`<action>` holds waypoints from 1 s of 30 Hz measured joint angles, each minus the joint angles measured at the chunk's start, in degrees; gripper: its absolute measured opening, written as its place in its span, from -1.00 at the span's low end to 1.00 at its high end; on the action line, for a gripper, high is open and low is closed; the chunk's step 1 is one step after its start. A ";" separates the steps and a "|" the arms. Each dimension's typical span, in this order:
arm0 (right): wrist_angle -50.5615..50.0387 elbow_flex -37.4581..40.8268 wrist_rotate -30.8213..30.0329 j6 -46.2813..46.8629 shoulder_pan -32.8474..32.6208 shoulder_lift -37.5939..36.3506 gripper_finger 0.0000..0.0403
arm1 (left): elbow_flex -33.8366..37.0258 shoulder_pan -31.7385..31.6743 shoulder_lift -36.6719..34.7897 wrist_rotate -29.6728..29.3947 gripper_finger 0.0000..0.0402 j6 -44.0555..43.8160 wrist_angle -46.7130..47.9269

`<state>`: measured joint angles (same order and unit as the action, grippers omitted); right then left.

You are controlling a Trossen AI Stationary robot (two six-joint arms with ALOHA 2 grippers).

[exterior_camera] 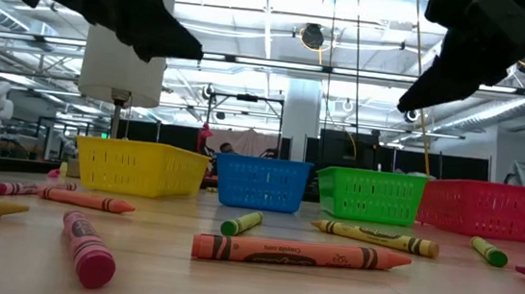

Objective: Sort crayons
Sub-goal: Put the yellow crayon into the green bin

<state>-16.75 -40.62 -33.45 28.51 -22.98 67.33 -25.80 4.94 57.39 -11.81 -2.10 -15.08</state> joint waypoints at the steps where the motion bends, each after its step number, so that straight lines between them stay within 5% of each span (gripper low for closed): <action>1: 0.44 0.00 0.09 -0.42 0.00 0.57 -0.34 | 0.00 1.05 0.00 -0.11 -0.30 -0.02 0.03; 6: 5.89 0.00 0.42 -3.51 0.00 3.34 -0.34 | 0.00 7.91 0.00 -1.33 -0.31 -3.22 -0.95; 13: 16.10 0.00 1.02 -8.68 0.00 8.21 -0.34 | -0.02 20.33 1.27 -10.40 -0.46 -9.77 1.56; 18: 22.75 -0.01 9.56 -10.12 -0.17 11.55 -0.34 | -0.02 27.56 5.09 -16.94 -0.56 -14.83 1.93; 30: 26.33 -0.01 12.58 -0.30 -5.47 19.54 -0.34 | -0.09 33.49 16.14 -22.77 -0.63 -23.09 -2.96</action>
<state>9.58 -40.63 -20.87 28.21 -28.46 86.88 -25.89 38.44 73.52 -34.59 -25.19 -18.05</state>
